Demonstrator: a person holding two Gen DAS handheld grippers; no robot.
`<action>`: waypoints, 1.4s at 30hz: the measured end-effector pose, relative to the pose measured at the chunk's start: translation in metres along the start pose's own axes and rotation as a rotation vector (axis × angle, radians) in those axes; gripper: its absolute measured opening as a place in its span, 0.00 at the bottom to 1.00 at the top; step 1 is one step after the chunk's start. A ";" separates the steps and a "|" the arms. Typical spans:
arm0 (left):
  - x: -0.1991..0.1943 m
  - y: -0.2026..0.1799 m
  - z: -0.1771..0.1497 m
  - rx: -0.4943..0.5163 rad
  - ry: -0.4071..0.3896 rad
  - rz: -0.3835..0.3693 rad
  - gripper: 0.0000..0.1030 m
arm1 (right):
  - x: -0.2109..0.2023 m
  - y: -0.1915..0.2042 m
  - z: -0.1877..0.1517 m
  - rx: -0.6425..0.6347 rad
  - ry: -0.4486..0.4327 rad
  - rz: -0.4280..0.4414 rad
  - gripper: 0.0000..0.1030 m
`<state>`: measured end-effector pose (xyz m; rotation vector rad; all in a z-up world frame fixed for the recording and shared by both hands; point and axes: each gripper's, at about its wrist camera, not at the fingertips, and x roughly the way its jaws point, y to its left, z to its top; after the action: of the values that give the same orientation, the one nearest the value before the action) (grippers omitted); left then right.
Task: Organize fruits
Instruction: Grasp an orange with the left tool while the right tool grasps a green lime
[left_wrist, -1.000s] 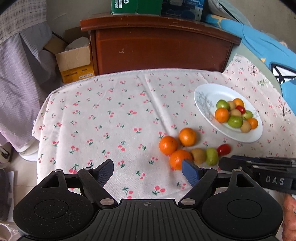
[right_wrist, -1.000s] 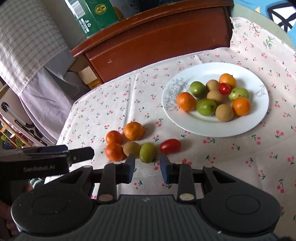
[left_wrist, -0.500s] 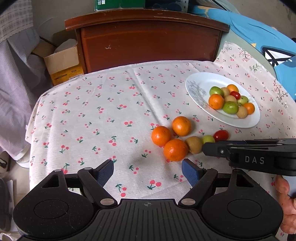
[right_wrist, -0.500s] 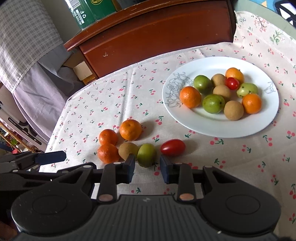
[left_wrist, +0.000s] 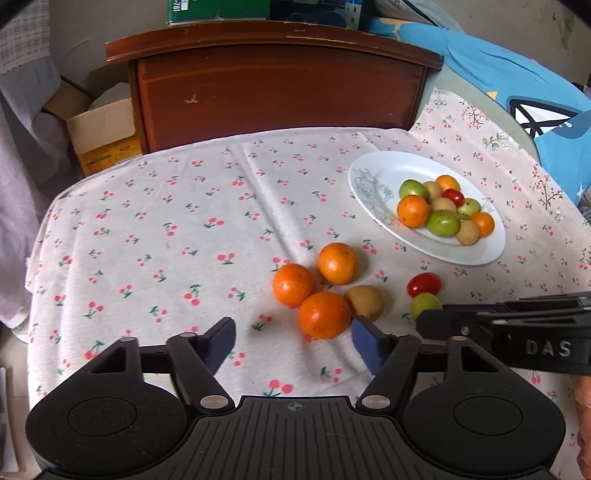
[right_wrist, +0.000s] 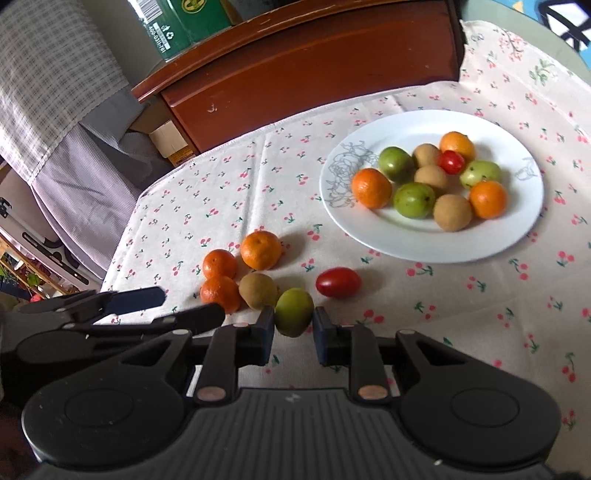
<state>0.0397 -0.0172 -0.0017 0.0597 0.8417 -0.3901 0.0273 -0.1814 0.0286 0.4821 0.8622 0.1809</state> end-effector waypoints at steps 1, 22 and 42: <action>0.001 -0.001 0.000 0.000 0.000 -0.008 0.60 | -0.003 -0.002 -0.001 0.002 -0.001 -0.003 0.22; 0.016 -0.011 0.000 0.021 -0.024 -0.043 0.29 | -0.004 -0.016 -0.005 0.052 0.023 -0.011 0.22; 0.004 -0.012 -0.001 0.016 -0.029 -0.035 0.29 | -0.006 -0.013 -0.006 0.026 0.019 -0.002 0.21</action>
<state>0.0373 -0.0293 -0.0041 0.0548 0.8122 -0.4295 0.0186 -0.1923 0.0232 0.5047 0.8847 0.1728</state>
